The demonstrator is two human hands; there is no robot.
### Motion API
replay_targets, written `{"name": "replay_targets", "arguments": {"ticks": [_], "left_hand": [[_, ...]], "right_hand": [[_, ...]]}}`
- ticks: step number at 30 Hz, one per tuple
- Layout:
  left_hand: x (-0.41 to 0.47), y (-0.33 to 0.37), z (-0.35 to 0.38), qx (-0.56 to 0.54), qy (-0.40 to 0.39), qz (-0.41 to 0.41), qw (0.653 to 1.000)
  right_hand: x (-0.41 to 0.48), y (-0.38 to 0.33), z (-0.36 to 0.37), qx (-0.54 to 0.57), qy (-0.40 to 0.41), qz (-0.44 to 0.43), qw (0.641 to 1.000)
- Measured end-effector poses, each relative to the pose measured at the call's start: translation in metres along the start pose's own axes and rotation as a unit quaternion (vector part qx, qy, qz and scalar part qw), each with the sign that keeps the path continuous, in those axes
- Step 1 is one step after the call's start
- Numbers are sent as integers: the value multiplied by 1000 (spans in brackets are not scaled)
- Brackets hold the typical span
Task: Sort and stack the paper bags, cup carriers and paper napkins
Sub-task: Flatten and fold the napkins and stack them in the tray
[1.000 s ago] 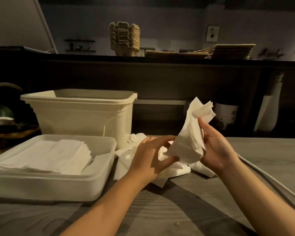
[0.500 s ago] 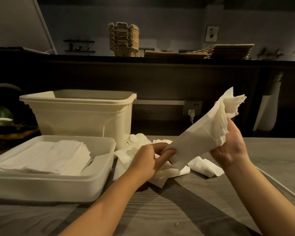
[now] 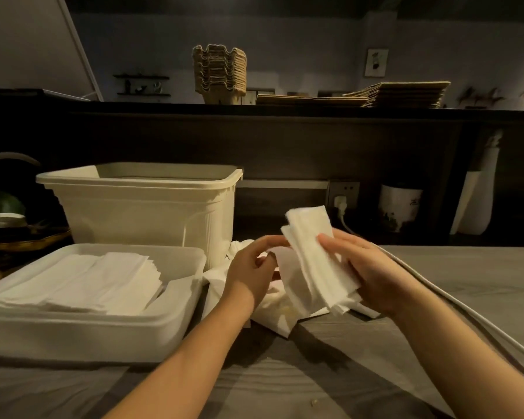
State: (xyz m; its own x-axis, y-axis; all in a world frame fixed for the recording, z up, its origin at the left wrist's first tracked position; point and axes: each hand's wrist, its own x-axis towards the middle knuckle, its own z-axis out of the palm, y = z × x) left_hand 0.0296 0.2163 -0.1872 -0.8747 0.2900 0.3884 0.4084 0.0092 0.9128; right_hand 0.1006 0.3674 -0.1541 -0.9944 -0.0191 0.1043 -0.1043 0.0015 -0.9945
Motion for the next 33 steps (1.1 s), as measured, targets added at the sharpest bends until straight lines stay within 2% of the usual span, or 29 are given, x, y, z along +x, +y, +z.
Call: {"name": "replay_targets", "arguments": {"ticks": [4, 9, 15, 26, 33], "left_hand": [[-1, 2, 3, -50, 24, -38, 998], [-4, 4, 2, -90, 15, -43, 995], [-5, 8, 2, -175, 13, -52, 983], [-7, 16, -9, -282, -12, 3, 959], [-12, 18, -2, -232, -50, 19, 971]], "right_hand": [[10, 13, 5, -24, 37, -15, 999], [15, 24, 12, -28, 50, -69, 996], [16, 25, 13, -8, 30, -64, 997], [12, 20, 6, 9, -23, -42, 999], [14, 25, 13, 39, -11, -76, 996]]}}
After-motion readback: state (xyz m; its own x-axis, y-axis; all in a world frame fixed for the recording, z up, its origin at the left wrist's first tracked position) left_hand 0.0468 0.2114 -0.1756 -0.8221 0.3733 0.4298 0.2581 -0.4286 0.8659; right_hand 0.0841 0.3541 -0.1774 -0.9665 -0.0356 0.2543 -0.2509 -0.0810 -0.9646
